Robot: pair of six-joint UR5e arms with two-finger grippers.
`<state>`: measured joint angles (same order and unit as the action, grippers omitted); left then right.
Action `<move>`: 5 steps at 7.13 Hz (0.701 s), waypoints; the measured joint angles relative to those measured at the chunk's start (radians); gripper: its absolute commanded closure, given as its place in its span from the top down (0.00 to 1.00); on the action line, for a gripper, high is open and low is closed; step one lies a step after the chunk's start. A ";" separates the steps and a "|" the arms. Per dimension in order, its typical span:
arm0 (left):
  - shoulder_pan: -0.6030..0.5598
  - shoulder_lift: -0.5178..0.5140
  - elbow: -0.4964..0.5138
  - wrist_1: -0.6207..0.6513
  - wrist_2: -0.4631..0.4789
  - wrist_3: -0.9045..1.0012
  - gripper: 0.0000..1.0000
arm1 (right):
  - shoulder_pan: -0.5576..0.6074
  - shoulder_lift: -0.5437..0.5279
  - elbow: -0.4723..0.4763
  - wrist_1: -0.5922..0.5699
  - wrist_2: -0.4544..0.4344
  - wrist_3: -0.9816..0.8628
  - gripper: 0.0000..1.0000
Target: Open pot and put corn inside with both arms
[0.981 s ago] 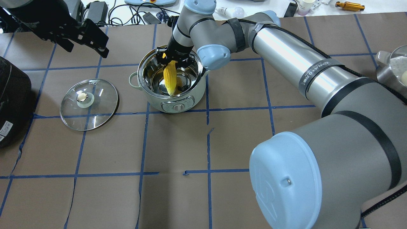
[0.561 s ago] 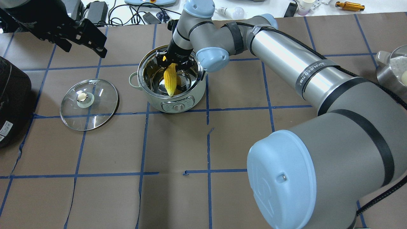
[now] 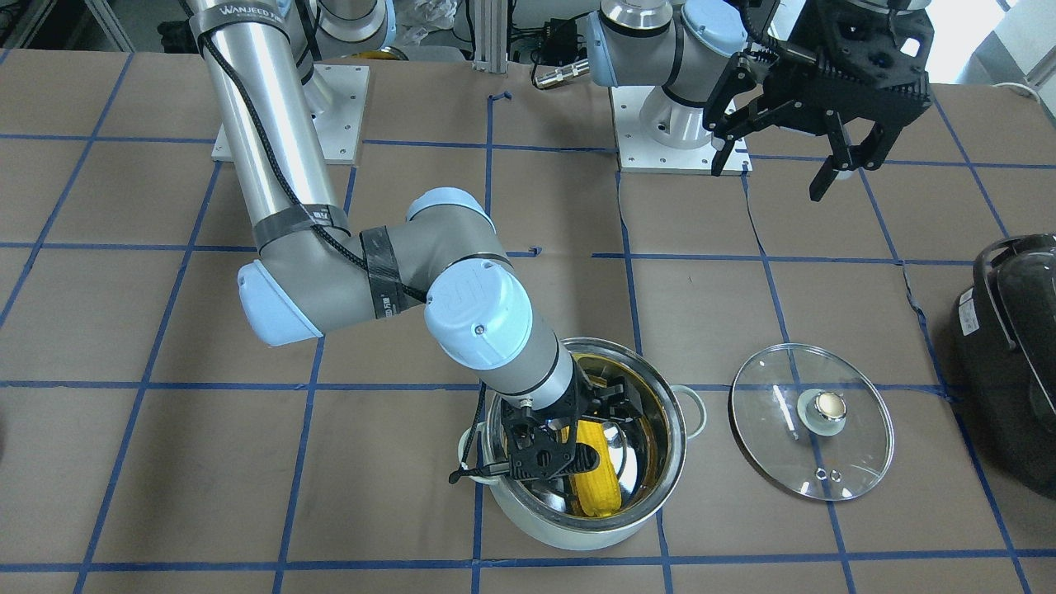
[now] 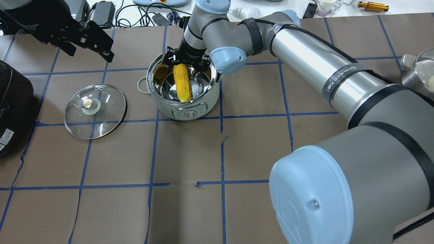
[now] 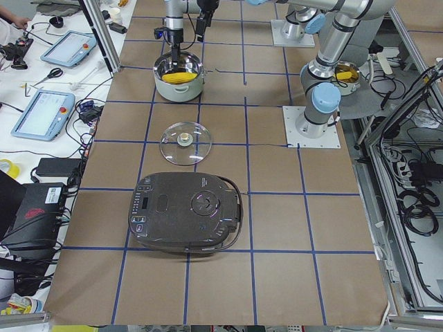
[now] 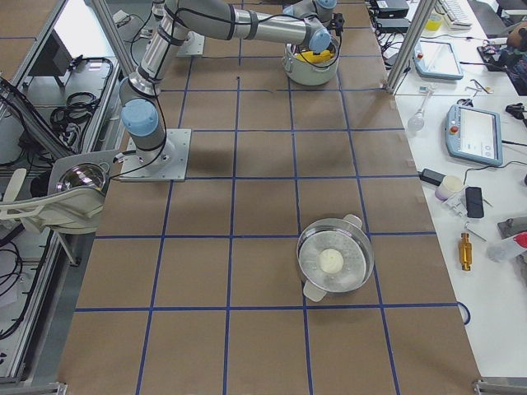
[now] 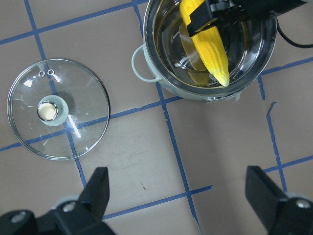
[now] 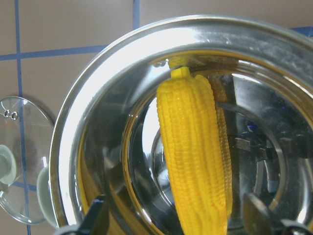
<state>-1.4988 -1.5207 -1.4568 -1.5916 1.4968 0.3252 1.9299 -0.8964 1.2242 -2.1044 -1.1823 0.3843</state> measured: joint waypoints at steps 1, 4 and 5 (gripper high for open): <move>0.001 0.000 0.002 -0.007 0.002 0.000 1.00 | -0.001 -0.054 0.040 0.021 -0.032 0.000 1.00; 0.001 -0.004 0.010 -0.017 0.003 -0.001 1.00 | -0.043 -0.239 0.111 0.208 -0.262 -0.031 1.00; 0.002 -0.005 0.009 -0.018 0.002 -0.001 1.00 | -0.080 -0.294 0.116 0.292 -0.317 -0.062 1.00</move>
<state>-1.4972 -1.5258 -1.4479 -1.6098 1.4983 0.3239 1.8503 -1.1900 1.3398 -1.8121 -1.4990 0.3223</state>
